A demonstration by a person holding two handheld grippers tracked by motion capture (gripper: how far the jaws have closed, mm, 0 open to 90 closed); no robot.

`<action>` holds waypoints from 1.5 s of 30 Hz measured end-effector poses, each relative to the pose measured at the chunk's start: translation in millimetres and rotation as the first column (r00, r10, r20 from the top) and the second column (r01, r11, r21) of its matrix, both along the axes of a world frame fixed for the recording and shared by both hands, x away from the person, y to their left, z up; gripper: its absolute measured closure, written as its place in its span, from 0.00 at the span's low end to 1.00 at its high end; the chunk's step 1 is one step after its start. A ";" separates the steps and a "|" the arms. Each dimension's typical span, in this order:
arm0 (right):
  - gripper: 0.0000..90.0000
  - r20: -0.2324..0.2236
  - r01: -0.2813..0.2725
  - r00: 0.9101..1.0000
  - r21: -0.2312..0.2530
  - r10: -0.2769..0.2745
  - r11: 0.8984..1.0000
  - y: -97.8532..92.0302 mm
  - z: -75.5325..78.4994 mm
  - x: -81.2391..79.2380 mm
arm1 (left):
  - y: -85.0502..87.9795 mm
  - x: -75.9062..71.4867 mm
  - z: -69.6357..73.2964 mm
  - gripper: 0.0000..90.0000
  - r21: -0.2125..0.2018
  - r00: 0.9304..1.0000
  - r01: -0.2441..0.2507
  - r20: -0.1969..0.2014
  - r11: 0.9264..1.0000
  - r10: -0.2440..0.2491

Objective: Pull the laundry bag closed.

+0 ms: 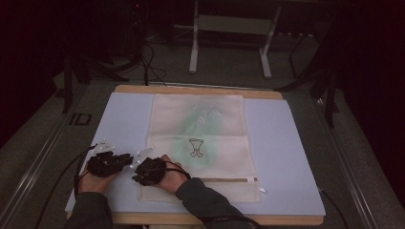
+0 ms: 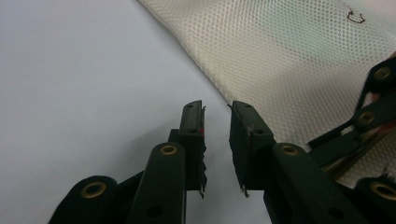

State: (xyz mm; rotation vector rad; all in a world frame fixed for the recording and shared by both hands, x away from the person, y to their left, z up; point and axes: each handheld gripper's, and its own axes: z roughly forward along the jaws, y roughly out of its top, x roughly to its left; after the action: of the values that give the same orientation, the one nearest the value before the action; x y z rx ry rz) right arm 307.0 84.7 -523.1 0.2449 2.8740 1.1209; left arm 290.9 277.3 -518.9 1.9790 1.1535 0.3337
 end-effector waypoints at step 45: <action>0.89 -0.083 0.004 0.997 -0.005 -0.005 1.000 -26.3 -1.2 4.0 | -4.0 -0.4 -1.3 0.83 0.003 0.999 0.032 -0.019 0.999 -0.032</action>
State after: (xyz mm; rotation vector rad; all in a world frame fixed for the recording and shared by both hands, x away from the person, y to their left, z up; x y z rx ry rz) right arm 311.0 58.3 -524.3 0.3047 2.9462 1.1297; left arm 290.5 273.3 -520.2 2.0049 1.1321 0.3009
